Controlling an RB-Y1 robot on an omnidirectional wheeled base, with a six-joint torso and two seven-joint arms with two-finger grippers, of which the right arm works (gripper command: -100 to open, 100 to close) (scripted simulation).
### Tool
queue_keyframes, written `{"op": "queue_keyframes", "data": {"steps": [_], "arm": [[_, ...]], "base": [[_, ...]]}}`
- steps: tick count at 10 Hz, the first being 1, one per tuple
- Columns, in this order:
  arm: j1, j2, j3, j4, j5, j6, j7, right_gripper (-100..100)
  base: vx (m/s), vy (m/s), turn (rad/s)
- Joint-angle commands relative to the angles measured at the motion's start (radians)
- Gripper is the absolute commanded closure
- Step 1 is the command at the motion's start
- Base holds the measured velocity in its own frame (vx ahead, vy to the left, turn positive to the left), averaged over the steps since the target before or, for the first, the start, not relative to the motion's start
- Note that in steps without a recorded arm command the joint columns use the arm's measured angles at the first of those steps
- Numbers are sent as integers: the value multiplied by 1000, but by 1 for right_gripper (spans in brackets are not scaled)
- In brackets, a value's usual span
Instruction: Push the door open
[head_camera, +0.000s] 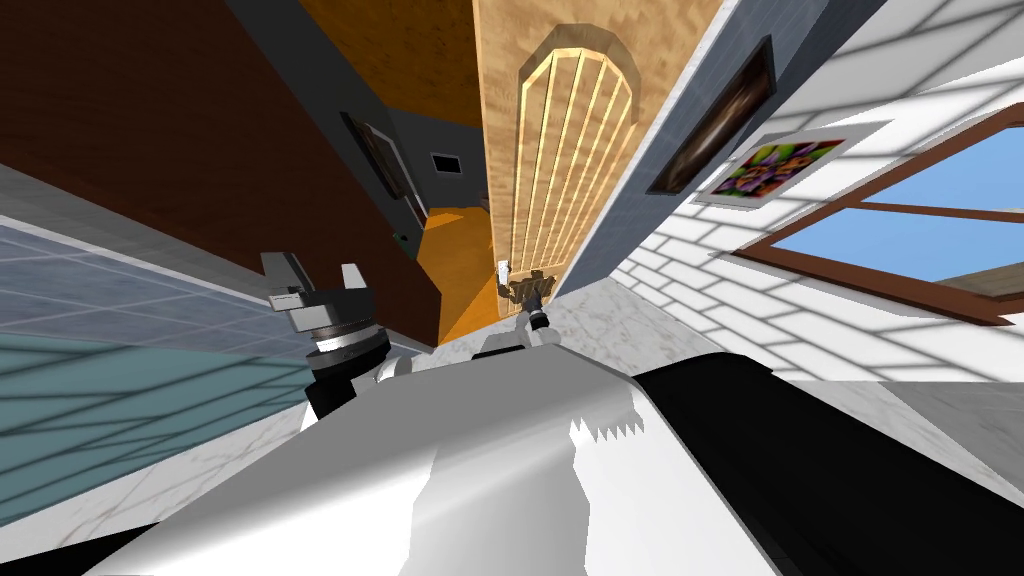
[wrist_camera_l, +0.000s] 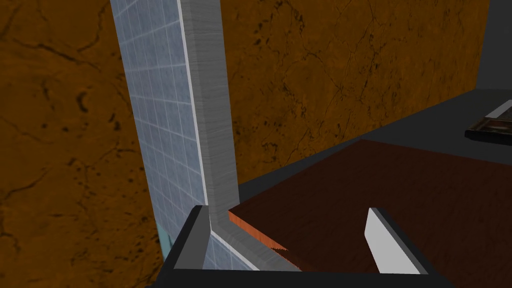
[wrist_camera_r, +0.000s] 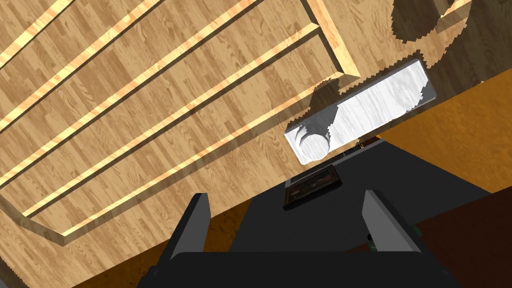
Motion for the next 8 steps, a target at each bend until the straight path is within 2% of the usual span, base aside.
{"op": "queue_keyframes", "data": {"steps": [1,2,3,8], "arm": [[-3,3,1,9,50,9,-3,-100],[-3,3,1,9,60,9,-3,-100],[-6,7,3,22,100,21,-7,-100],[-11,17,6,47,228,45,-16,-100]], "base": [[24,-39,61],[8,-17,15],[24,-21,84],[26,-36,55]]}}
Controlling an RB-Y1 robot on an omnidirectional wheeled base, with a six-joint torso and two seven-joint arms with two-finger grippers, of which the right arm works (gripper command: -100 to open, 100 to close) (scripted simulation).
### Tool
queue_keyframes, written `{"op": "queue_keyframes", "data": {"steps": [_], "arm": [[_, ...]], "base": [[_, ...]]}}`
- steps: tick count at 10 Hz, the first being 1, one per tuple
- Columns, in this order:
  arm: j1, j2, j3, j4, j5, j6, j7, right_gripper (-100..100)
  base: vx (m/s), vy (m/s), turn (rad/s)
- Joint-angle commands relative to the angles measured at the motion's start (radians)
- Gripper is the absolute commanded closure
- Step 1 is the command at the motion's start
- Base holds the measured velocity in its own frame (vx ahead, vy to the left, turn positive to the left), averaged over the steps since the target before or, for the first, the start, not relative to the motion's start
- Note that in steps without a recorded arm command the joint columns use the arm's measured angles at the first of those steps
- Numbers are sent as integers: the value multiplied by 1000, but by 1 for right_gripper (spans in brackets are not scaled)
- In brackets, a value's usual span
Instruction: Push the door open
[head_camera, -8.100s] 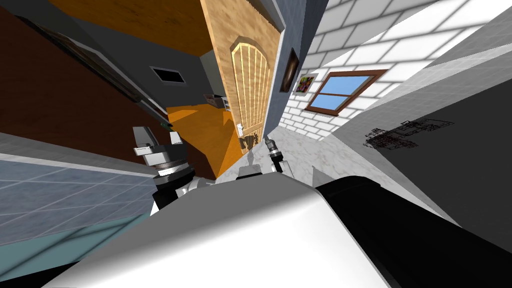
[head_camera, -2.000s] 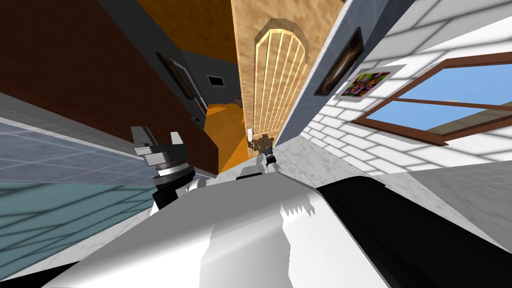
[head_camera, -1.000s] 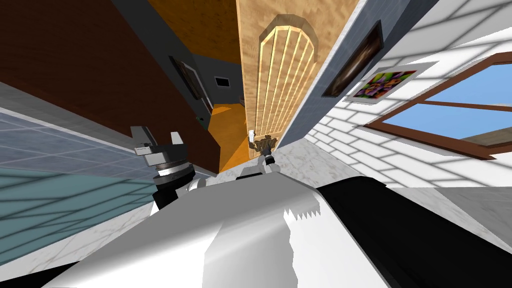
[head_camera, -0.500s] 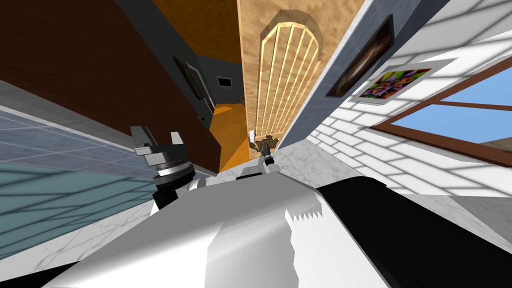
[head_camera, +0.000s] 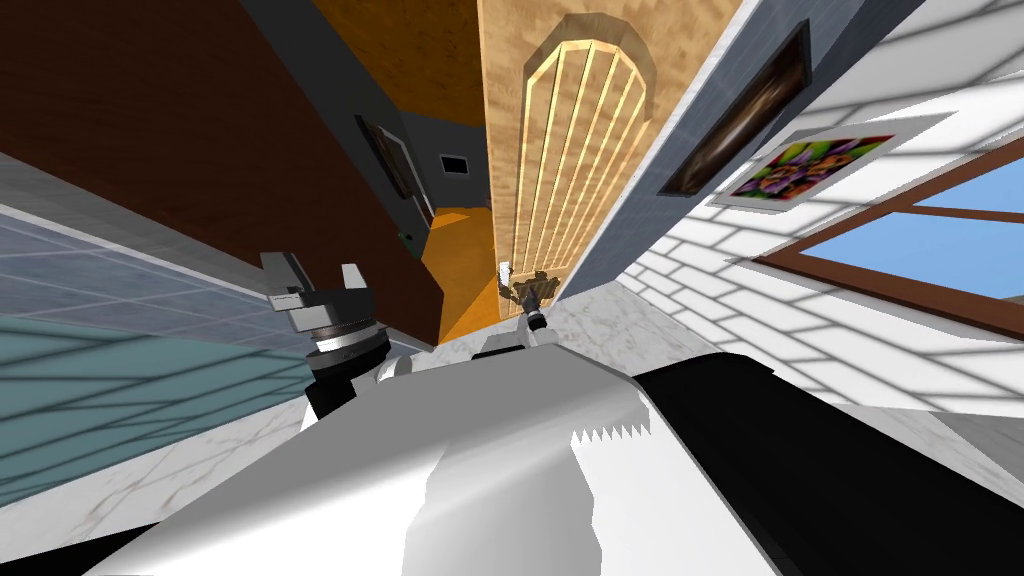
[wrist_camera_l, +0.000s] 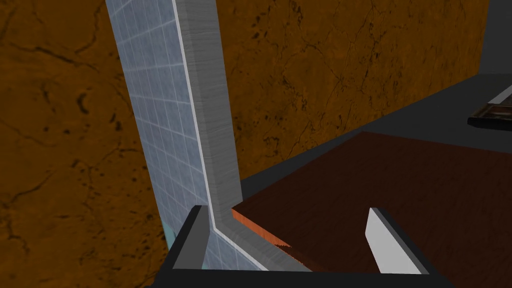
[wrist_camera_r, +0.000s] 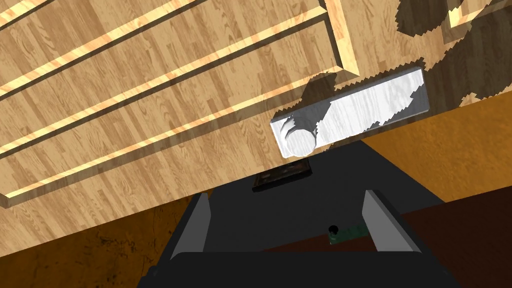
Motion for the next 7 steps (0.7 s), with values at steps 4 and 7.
{"op": "queue_keyframes", "data": {"steps": [4,7], "arm": [[-7,10,3,28,116,26,-9,-100],[-11,20,5,47,204,45,-16,-100]], "base": [[23,-36,53],[32,-36,61]]}}
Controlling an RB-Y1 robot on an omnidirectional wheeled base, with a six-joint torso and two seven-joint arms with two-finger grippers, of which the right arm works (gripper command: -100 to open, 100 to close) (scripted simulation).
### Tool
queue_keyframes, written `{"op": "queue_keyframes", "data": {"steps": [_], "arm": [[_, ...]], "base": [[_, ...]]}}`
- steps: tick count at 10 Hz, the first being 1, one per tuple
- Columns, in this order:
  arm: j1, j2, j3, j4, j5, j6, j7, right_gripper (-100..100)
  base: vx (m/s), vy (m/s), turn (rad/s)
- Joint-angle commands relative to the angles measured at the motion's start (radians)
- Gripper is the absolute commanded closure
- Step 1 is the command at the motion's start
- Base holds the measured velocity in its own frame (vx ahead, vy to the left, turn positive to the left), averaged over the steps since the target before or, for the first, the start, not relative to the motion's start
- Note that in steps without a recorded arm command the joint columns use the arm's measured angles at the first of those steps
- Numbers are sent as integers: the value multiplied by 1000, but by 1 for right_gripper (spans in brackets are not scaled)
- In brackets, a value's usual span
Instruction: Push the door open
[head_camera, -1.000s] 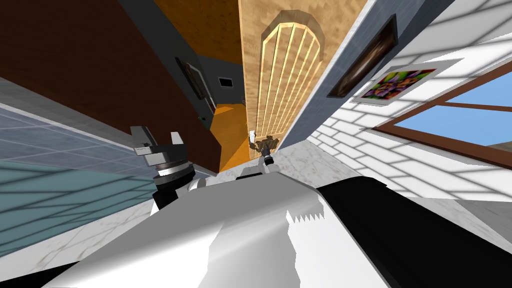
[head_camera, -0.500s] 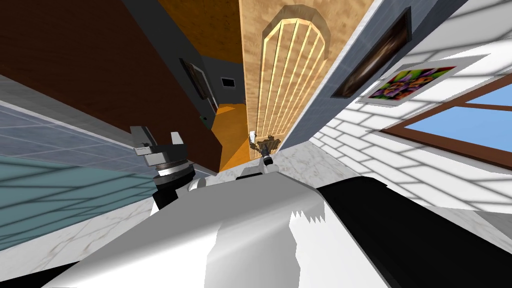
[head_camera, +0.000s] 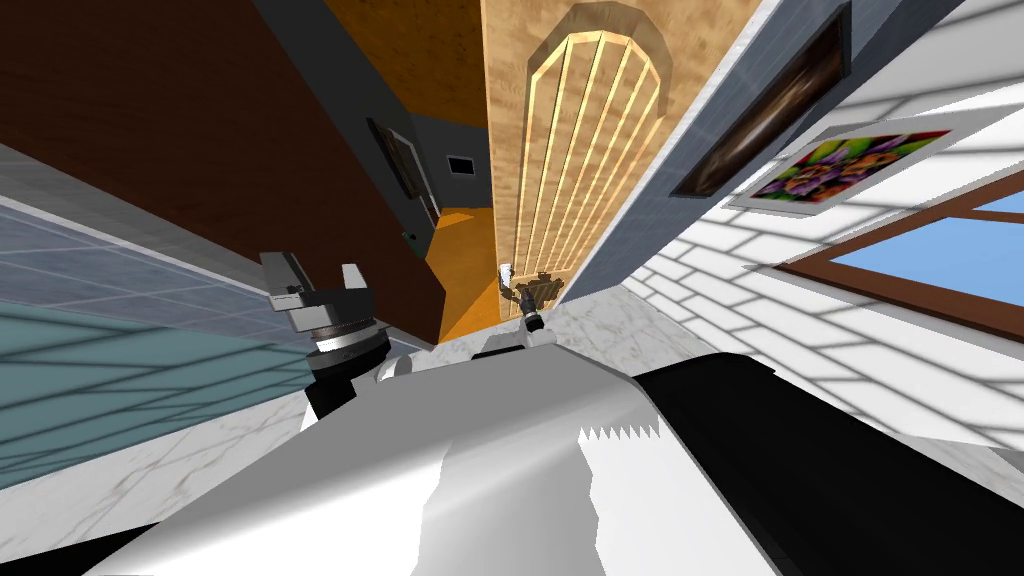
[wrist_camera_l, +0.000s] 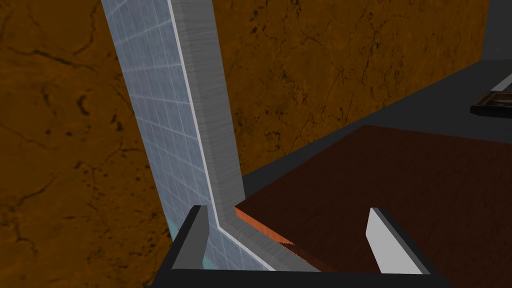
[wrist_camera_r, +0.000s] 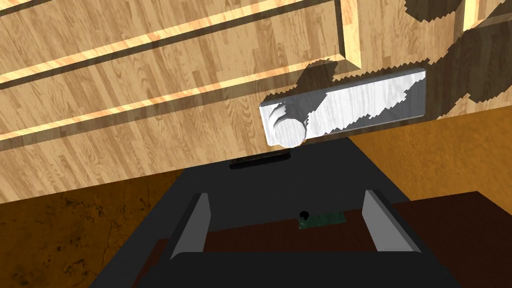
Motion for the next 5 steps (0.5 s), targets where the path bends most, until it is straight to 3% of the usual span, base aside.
{"op": "queue_keyframes", "data": {"steps": [1,2,5], "arm": [[-5,4,0,14,50,11,-5,-100],[-5,4,0,14,58,11,-5,-100],[-10,17,3,35,152,32,-13,-100]], "base": [[19,-38,62],[14,-28,33],[25,-34,61]]}}
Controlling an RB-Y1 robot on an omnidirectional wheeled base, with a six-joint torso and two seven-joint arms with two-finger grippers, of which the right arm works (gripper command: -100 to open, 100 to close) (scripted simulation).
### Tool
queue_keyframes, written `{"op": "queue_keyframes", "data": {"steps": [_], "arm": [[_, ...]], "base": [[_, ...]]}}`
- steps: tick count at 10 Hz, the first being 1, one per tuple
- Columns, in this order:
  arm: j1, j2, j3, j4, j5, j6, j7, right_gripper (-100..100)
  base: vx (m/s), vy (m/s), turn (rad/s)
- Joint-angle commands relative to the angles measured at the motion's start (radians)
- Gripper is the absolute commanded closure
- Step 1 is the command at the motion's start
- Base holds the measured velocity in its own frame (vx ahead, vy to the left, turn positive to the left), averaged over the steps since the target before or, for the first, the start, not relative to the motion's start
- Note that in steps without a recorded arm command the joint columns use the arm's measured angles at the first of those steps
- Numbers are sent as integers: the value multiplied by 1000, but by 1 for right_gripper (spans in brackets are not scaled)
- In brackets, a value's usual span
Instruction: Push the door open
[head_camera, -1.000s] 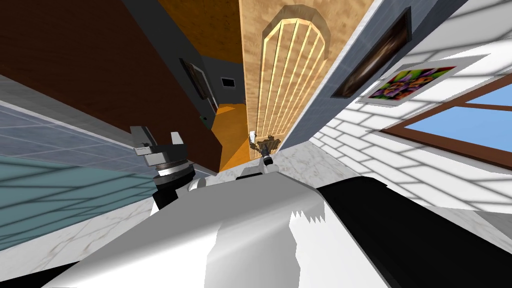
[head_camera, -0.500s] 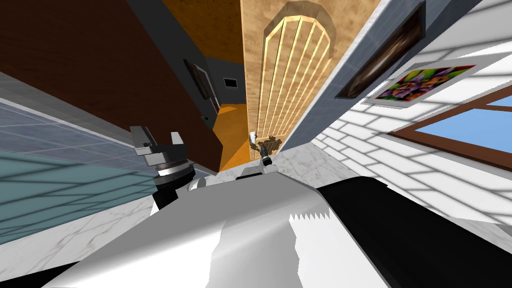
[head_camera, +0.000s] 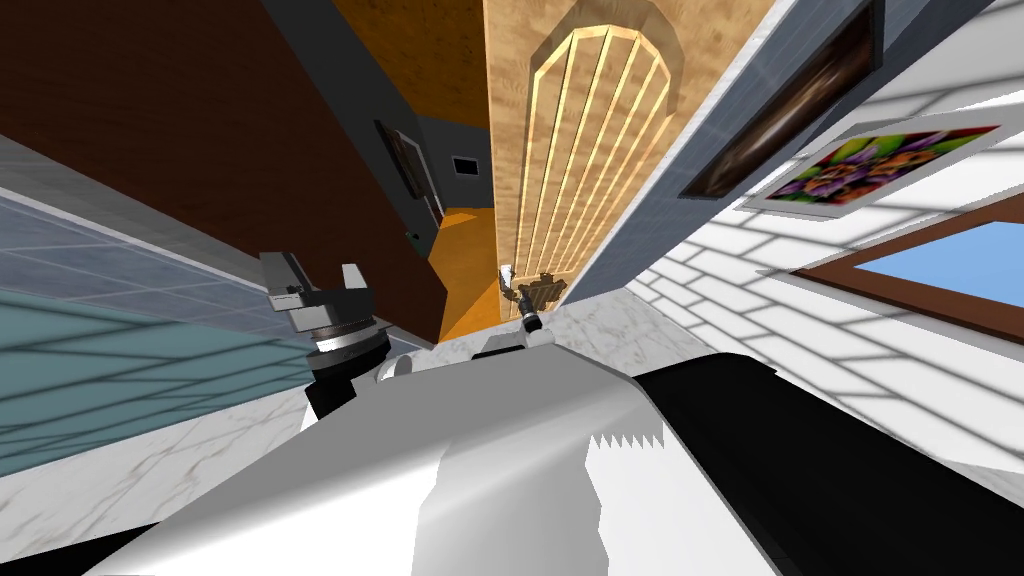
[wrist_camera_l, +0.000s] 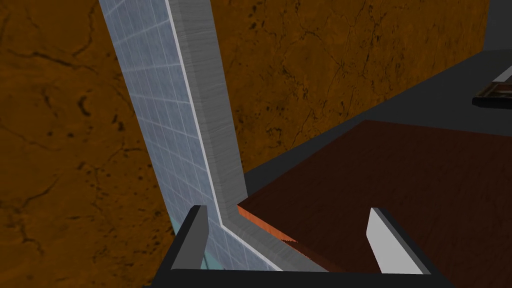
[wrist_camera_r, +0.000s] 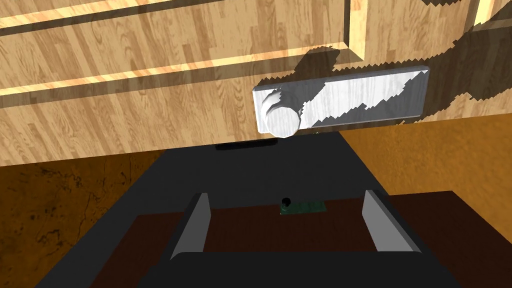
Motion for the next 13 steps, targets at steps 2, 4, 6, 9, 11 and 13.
{"op": "queue_keyframes", "data": {"steps": [2,4,6,9,11,13], "arm": [[-2,10,3,13,68,15,-6,-100],[-4,17,4,23,113,25,-9,-100],[-9,-18,1,23,93,19,-6,-100],[-19,-45,-5,30,84,17,-1,-100],[-27,-51,-10,36,77,15,3,-100],[-34,-45,-14,42,70,14,7,-100]], "base": [[30,-45,52],[18,-28,43],[51,-2,15],[190,38,17],[189,31,18],[202,25,16]]}}
